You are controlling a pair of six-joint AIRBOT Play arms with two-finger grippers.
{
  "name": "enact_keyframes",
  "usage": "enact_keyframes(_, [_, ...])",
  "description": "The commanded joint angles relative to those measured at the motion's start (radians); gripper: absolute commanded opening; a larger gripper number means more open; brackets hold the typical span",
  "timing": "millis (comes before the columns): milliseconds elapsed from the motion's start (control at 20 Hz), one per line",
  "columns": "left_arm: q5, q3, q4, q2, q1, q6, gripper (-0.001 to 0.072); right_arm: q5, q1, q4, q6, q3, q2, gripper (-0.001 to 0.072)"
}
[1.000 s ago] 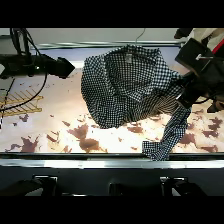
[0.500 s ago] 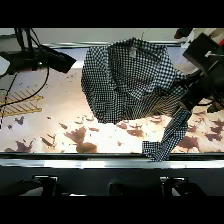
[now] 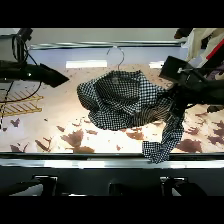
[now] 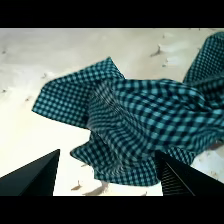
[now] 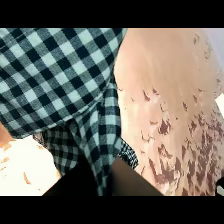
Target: Fold the clothes and pants, and hang the long-sleeved shirts on hangers.
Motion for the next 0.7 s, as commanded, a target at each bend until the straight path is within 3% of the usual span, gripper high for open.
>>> enact_keyframes(0, [-0.095,-0.151,-0.018,0.087,0.021,0.245,0.0679,0.01,0.0,0.068,-0.069,0.0,-0.046,0.002])
enact_keyframes(150, [-0.095,-0.309,-0.018,0.181,0.016,0.435,0.0679,0.055,0.0,0.077,-0.076,0.0,-0.064,0.0021])
enact_keyframes(300, [-0.083,-0.341,-0.018,0.183,-0.009,0.528,0.0678,0.067,0.0,0.093,-0.089,0.0,-0.067,0.0021])
enact_keyframes(450, [0.015,-0.341,-0.018,0.179,-0.049,0.64,0.0678,0.075,0.0,0.107,-0.089,0.0,-0.067,0.0021])
enact_keyframes(550, [0.102,-0.34,-0.019,0.17,-0.07,0.616,0.0678,0.084,0.0,0.113,-0.095,0.0,-0.067,0.0021])
enact_keyframes(650, [0.105,-0.34,-0.033,0.142,-0.084,0.615,0.0678,0.087,0.0,0.114,-0.095,0.0,-0.066,0.0022])
